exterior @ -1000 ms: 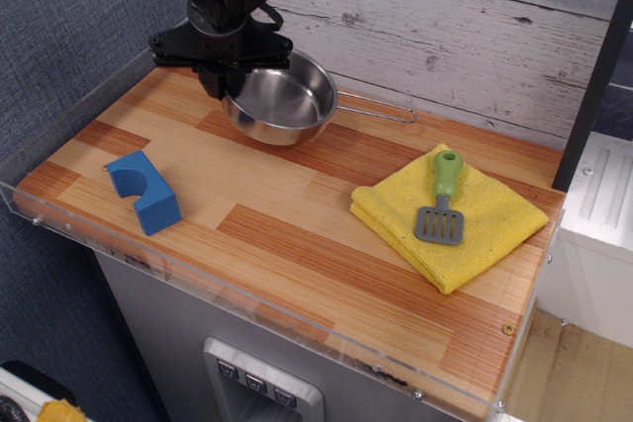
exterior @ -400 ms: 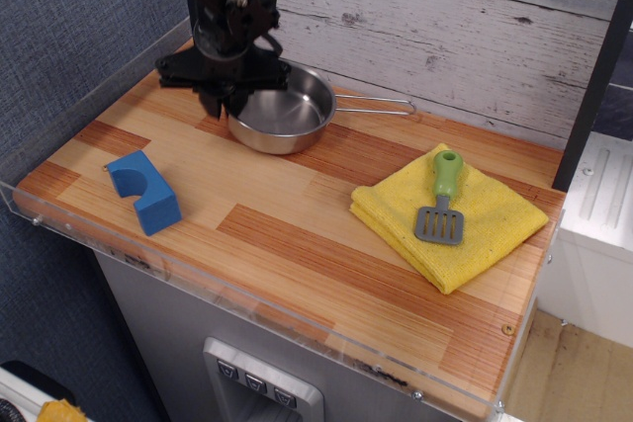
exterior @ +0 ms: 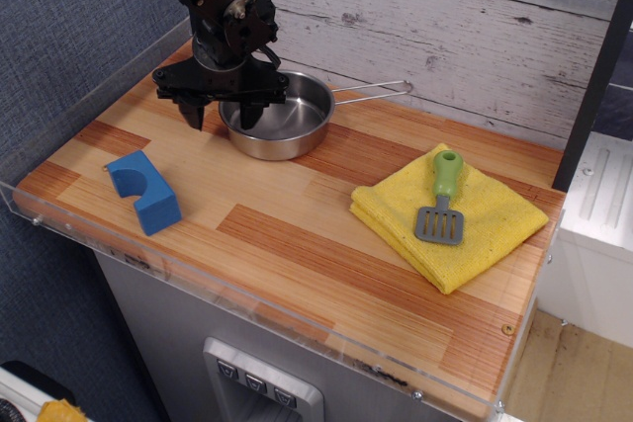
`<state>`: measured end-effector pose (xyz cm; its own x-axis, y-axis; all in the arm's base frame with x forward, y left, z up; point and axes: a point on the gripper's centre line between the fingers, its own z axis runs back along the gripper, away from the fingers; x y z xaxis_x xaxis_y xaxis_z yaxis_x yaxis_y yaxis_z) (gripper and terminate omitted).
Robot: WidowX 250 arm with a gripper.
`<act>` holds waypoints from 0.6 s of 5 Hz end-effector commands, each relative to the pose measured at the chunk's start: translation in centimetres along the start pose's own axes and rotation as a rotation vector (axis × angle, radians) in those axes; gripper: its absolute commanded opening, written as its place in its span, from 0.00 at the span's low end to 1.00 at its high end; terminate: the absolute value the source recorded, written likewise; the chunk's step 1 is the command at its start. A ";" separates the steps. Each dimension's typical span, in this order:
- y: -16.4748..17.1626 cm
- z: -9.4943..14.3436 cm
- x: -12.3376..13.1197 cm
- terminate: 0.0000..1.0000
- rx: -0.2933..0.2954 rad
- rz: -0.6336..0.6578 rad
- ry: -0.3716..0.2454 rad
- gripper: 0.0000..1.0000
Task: Pick up the pot and place it behind the blue block
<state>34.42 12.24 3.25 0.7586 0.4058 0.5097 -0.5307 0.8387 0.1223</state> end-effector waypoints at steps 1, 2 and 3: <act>1.0 2.6 1.6 0.00 -0.012 0.024 -0.071 1.00; 1.1 4.2 2.7 0.00 -0.053 0.066 -0.121 1.00; 0.8 7.8 4.6 0.00 -0.102 0.121 -0.227 1.00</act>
<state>35.32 11.84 10.78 0.6082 0.4317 0.6661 -0.5657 0.8244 -0.0178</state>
